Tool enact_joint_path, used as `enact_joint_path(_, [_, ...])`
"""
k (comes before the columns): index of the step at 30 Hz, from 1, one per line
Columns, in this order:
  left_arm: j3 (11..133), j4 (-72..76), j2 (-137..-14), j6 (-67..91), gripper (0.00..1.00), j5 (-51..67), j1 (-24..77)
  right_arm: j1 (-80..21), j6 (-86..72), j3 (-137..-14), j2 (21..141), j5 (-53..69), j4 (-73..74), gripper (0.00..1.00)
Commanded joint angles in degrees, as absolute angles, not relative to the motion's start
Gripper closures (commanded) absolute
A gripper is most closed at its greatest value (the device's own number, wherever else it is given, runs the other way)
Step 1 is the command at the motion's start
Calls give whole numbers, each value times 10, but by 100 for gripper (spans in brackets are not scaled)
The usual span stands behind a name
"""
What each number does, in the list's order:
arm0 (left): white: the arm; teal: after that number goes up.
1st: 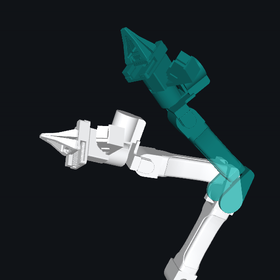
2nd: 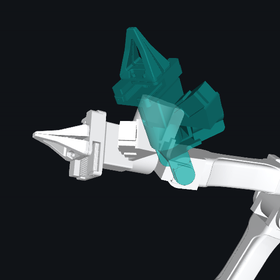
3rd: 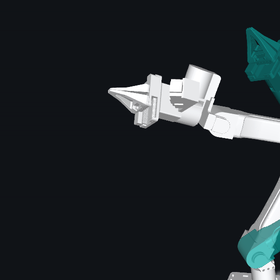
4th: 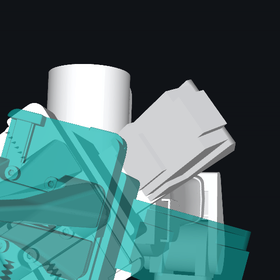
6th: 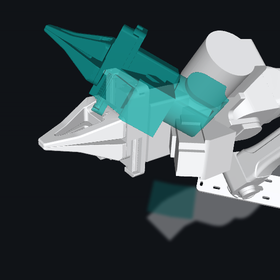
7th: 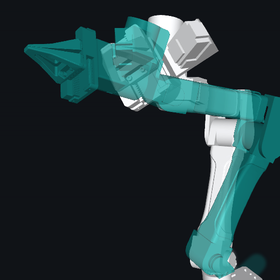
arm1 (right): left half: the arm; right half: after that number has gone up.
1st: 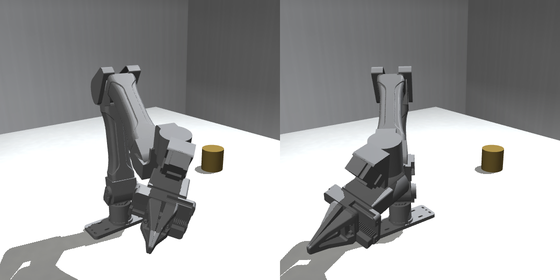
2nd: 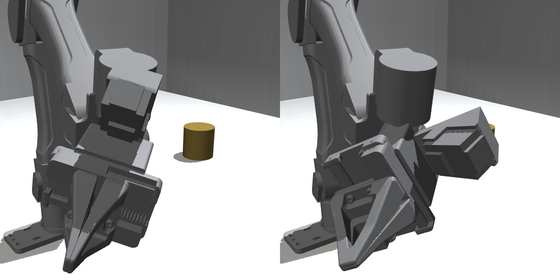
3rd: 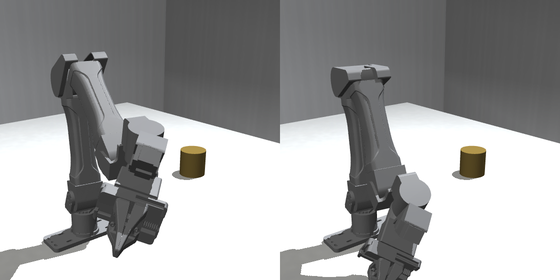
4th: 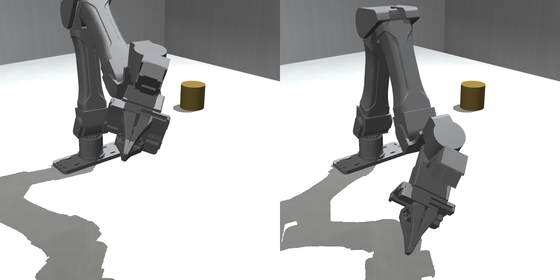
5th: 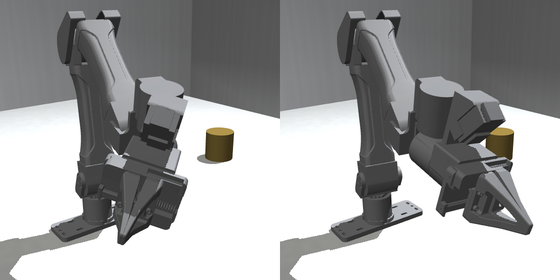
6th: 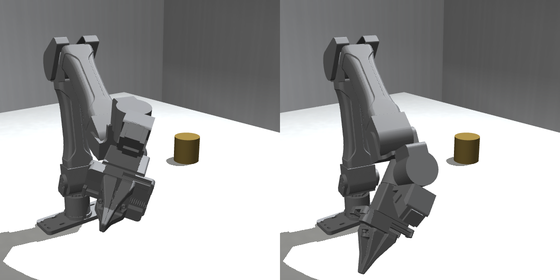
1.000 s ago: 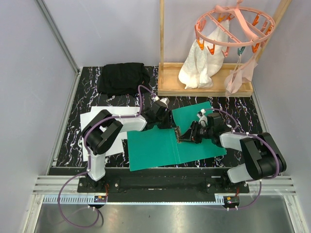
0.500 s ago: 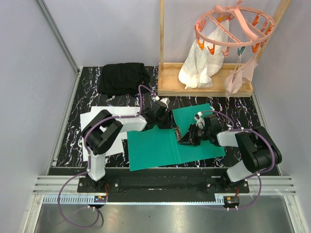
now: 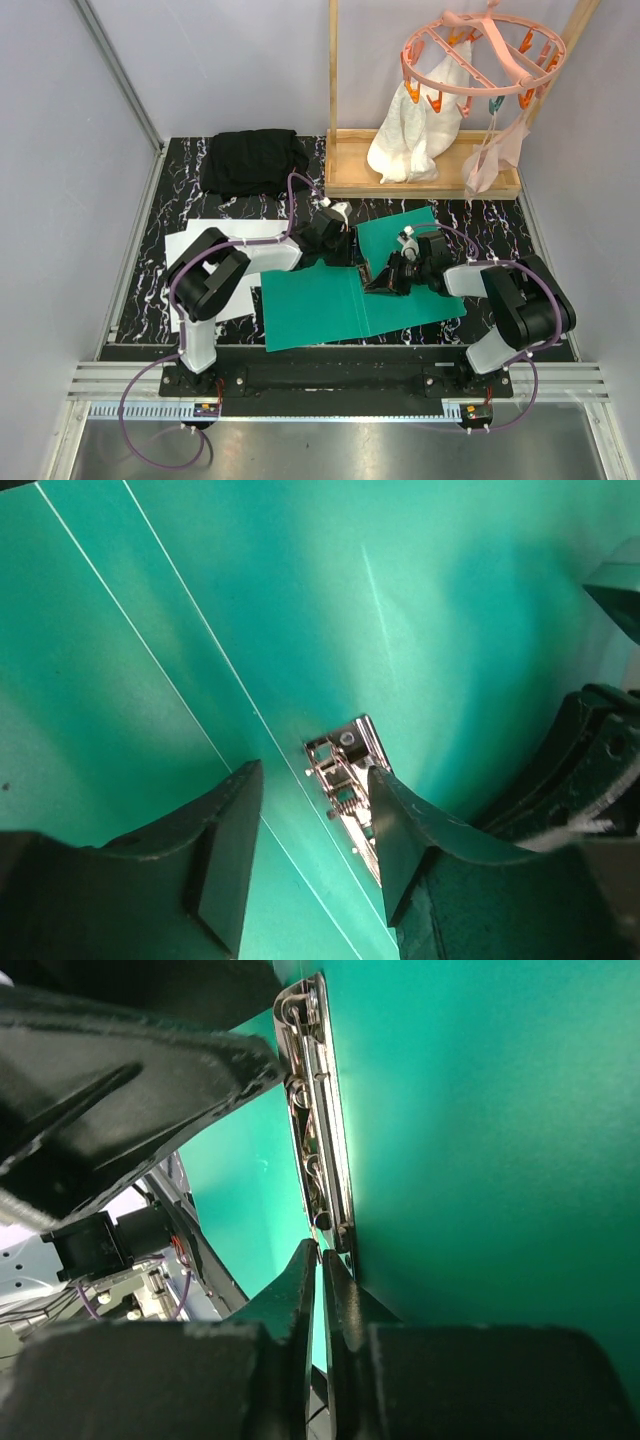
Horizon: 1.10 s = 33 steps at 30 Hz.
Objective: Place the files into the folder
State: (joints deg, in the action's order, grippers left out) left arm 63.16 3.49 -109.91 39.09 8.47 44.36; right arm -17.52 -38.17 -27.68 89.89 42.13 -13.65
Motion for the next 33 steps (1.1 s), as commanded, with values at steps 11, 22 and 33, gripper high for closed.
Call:
enact_joint_path(11, [641, 9, -1001, 344, 42, 55, 457, -181, -366, -307, 923, 430, -139, 99])
enact_joint_path(22, [544, -21, -982, 424, 66, 11, 493, -216, -330, -334, 892, 269, -3, 100])
enact_joint_path(33, [541, -33, -1029, 455, 85, -69, 502, -270, -438, -311, 934, 92, 36, 100])
